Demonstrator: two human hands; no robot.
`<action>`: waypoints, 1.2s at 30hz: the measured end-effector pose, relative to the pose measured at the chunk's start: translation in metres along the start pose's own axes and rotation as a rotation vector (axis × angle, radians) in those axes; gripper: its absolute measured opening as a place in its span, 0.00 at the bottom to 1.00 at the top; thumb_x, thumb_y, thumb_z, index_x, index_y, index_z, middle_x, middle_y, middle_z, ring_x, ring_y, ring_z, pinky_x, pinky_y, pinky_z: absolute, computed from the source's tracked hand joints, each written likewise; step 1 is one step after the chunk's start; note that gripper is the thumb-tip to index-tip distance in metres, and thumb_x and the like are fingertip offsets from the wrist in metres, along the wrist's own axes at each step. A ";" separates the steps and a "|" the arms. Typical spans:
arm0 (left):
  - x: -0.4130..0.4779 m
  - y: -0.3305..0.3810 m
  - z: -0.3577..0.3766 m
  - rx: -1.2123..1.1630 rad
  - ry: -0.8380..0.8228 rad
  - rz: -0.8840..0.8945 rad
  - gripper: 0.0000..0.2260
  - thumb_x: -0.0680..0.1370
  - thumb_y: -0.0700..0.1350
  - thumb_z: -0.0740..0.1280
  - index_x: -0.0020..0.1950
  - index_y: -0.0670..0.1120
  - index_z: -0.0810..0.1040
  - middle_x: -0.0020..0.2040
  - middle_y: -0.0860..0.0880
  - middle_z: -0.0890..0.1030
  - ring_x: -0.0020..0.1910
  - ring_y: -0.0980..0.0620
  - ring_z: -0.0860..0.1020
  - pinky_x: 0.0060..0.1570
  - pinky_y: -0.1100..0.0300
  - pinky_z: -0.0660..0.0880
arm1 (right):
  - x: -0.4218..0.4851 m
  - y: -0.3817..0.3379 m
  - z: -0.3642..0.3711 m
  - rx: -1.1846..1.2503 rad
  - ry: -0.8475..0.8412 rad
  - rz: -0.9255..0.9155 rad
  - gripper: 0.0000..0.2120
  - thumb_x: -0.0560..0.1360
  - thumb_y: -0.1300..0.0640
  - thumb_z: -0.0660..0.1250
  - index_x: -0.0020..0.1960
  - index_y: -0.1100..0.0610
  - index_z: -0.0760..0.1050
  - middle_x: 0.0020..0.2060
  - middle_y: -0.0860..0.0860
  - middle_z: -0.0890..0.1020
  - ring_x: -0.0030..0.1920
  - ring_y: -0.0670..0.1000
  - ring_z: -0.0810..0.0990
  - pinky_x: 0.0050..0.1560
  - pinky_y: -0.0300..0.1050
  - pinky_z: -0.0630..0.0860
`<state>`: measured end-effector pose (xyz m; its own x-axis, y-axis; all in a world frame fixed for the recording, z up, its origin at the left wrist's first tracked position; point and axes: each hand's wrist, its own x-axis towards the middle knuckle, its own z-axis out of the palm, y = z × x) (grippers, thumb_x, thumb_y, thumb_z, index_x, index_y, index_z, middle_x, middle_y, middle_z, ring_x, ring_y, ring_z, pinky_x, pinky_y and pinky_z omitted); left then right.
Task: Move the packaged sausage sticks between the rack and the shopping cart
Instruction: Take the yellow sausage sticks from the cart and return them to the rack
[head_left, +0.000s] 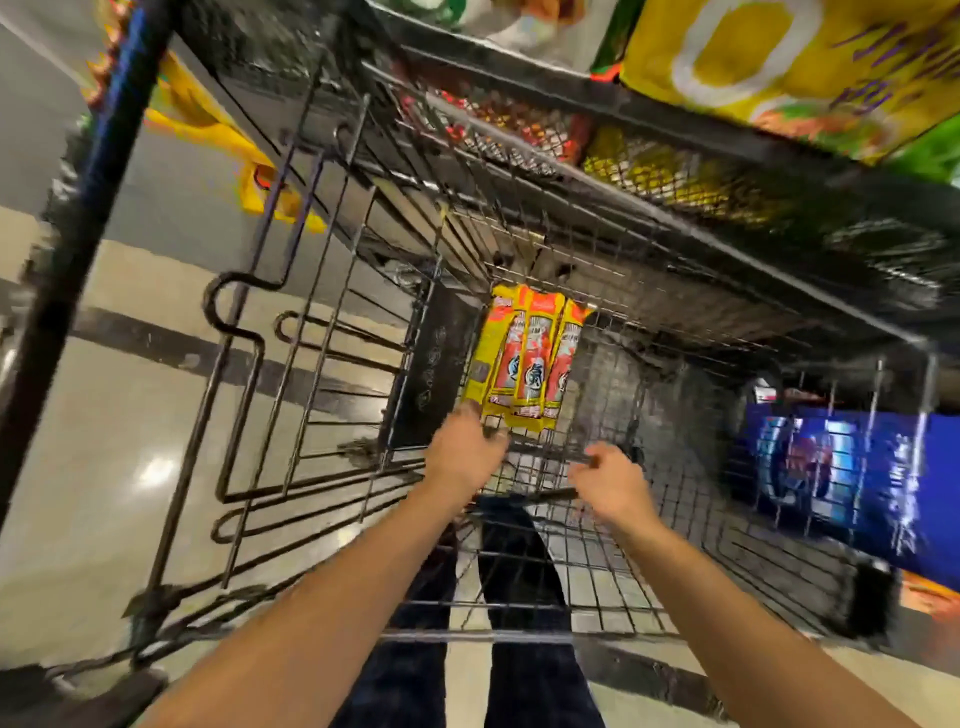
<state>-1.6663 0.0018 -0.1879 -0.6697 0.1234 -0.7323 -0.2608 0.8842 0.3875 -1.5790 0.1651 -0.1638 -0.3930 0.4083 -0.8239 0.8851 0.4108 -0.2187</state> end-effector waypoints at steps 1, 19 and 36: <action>0.020 -0.001 0.012 0.070 -0.010 0.007 0.22 0.77 0.55 0.65 0.66 0.44 0.68 0.60 0.41 0.77 0.57 0.40 0.78 0.52 0.51 0.75 | 0.019 -0.004 0.006 0.017 0.014 0.018 0.18 0.78 0.50 0.62 0.66 0.50 0.72 0.52 0.54 0.82 0.49 0.55 0.81 0.47 0.46 0.76; 0.133 -0.053 0.117 -0.099 0.212 0.009 0.38 0.70 0.49 0.74 0.76 0.49 0.58 0.62 0.44 0.77 0.58 0.43 0.77 0.55 0.48 0.76 | 0.180 -0.013 0.096 0.356 0.099 -0.032 0.27 0.65 0.35 0.70 0.57 0.49 0.77 0.47 0.44 0.84 0.48 0.50 0.82 0.53 0.49 0.79; -0.061 -0.003 -0.034 -0.571 -0.299 0.011 0.09 0.75 0.46 0.73 0.53 0.49 0.77 0.52 0.44 0.84 0.47 0.47 0.82 0.50 0.49 0.78 | -0.080 0.036 0.024 1.153 0.117 0.255 0.20 0.71 0.45 0.74 0.58 0.54 0.77 0.45 0.50 0.82 0.41 0.53 0.83 0.41 0.50 0.82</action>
<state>-1.6482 -0.0239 -0.1258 -0.4735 0.3244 -0.8189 -0.6389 0.5135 0.5728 -1.5101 0.1279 -0.1183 -0.1403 0.4683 -0.8724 0.6200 -0.6454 -0.4461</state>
